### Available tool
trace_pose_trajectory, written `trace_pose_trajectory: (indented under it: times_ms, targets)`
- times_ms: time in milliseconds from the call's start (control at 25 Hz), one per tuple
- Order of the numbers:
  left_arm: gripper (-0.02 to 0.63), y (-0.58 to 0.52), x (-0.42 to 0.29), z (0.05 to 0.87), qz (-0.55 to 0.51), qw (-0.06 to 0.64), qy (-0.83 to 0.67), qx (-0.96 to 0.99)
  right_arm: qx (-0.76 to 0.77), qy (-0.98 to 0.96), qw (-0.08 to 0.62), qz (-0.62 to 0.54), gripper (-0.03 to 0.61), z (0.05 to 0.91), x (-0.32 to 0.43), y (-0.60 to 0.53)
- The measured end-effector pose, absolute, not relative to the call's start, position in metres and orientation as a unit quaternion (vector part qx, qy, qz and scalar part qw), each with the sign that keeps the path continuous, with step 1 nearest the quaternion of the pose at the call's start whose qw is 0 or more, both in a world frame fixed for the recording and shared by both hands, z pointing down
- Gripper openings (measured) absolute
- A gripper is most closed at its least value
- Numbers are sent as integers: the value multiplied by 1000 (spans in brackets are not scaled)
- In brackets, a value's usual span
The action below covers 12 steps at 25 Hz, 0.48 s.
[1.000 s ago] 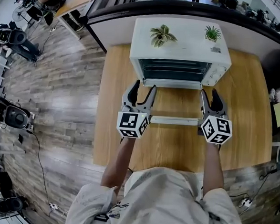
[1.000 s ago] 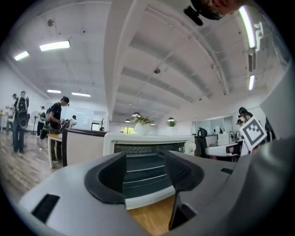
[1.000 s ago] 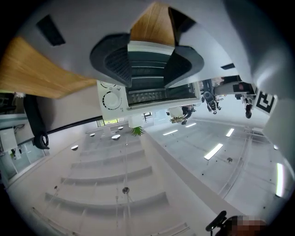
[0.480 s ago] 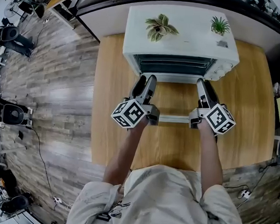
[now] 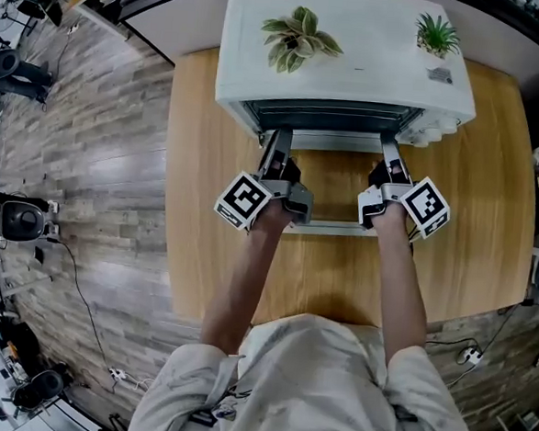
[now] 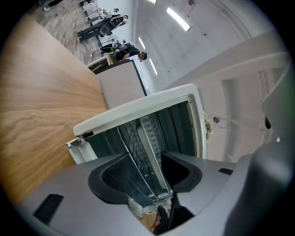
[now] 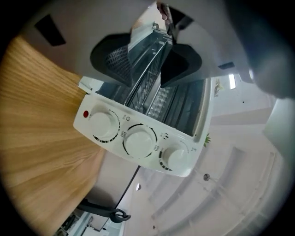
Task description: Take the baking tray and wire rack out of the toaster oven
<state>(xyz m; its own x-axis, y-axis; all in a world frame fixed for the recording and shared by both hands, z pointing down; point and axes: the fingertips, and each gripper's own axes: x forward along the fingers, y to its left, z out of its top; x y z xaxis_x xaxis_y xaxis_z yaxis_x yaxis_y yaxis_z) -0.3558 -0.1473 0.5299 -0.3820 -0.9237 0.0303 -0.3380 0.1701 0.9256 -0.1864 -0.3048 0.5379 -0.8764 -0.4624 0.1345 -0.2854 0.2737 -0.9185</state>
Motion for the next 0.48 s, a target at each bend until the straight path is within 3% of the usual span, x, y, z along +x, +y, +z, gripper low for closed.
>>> trace_pose_trajectory:
  times_ms: [480]
  targets:
    - [158, -172, -381, 565, -533, 353, -659, 396, -239, 745, 96, -616, 167, 571, -219, -327]
